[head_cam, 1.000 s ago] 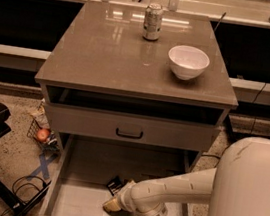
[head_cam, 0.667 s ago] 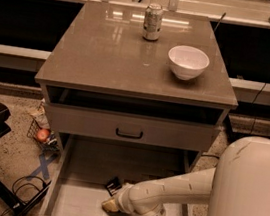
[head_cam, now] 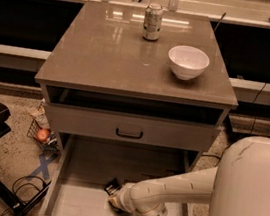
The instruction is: Pick rxbar chocolate from middle drawer and place on counter
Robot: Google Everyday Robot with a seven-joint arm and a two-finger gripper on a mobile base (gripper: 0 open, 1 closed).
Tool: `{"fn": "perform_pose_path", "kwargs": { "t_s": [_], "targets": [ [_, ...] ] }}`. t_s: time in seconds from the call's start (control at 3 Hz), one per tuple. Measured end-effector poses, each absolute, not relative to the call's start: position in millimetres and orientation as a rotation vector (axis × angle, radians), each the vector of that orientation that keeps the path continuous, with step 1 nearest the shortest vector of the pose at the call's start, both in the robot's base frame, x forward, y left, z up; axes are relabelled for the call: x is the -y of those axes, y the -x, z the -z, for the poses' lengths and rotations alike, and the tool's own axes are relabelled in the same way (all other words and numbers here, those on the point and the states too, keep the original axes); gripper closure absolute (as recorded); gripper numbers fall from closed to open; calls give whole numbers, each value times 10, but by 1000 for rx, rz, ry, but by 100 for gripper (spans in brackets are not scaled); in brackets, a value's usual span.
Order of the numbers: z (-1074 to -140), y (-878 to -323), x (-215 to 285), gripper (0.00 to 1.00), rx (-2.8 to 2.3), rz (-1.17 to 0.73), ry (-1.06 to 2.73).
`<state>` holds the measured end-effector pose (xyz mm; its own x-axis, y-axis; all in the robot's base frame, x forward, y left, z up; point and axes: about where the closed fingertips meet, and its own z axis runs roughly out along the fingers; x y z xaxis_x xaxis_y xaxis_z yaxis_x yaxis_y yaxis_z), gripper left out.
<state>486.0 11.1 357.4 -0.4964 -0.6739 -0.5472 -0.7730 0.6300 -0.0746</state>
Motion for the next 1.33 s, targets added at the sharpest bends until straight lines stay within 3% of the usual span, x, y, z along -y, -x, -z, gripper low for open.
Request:
{"fn": "perform_pose_path", "kwargs": {
  "t_s": [0.67,1.33],
  "targets": [
    [-4078,-4900,19,100,-2217,-283,1145],
    [-5471,-5178,734,100,-2073,-271,1111]
  ]
}}
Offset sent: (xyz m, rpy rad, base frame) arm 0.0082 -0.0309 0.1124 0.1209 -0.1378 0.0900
